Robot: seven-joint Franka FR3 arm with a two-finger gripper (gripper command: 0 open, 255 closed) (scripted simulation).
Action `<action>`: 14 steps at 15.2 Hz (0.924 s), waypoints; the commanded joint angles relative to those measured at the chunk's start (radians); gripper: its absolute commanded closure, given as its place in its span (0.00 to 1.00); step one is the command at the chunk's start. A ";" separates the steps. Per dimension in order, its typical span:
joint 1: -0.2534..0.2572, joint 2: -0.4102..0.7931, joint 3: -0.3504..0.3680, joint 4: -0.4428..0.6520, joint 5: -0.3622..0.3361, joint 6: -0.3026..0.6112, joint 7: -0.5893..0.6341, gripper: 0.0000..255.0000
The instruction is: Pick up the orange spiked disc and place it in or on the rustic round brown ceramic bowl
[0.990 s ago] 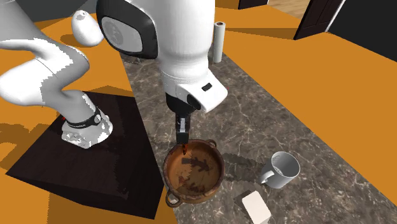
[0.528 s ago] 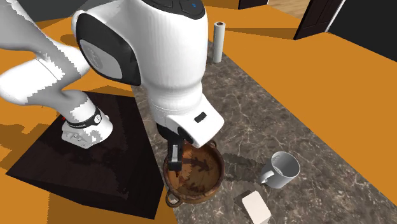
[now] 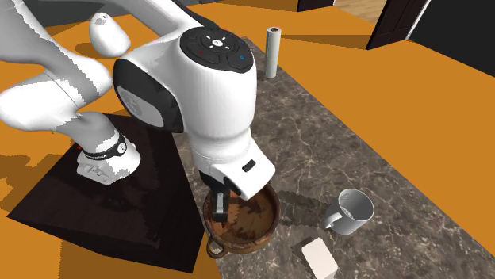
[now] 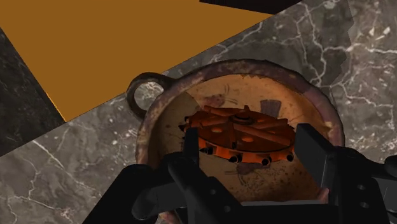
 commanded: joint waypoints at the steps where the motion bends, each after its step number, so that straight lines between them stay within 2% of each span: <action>1: 0.000 0.014 0.000 -0.013 -0.002 0.028 0.002 1.00; 5: 0.000 0.041 0.000 -0.036 -0.007 0.078 0.007 1.00; 13: 0.000 0.041 0.001 -0.036 -0.006 0.078 0.007 1.00; 14: 0.000 0.039 0.001 -0.041 -0.006 0.080 0.008 0.00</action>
